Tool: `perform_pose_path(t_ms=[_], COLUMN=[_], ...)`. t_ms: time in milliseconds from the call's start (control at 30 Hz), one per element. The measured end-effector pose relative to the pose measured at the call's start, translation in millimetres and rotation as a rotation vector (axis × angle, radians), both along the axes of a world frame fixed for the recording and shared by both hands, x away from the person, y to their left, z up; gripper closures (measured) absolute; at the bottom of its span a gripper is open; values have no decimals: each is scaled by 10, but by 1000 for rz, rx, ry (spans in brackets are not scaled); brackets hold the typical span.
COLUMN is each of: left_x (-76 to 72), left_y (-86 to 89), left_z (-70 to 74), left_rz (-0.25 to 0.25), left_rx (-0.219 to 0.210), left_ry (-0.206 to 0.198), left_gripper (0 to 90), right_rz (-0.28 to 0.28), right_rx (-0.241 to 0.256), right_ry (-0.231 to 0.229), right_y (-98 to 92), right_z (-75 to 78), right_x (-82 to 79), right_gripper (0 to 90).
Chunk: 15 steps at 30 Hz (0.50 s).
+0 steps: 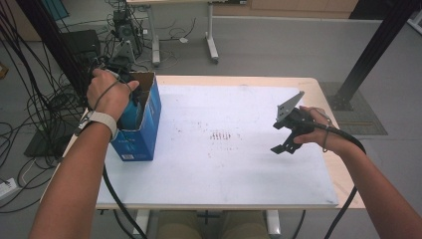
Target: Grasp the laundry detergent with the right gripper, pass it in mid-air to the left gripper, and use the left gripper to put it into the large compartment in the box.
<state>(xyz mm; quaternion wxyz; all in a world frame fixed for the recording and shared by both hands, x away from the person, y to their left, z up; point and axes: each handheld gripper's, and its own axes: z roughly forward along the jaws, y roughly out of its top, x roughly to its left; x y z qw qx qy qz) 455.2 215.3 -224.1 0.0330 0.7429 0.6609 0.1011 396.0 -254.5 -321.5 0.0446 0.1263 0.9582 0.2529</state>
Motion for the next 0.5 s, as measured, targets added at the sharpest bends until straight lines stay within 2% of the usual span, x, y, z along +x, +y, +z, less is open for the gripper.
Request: perform_pose_path(t_ms=[167,500], left_x=[8,27], left_y=[-9,-16], left_z=[-100,-283], left_rz=[-1,-18], left_rx=[1,6], left_ry=[-4,23], left_gripper=[373,374], right_rz=[-6,-10], right_rx=[-3,-3], right_ry=[6,12], right_y=[-22,-40], right_z=[-22,-41], right_x=[-8,-11], right_gripper=[88,87])
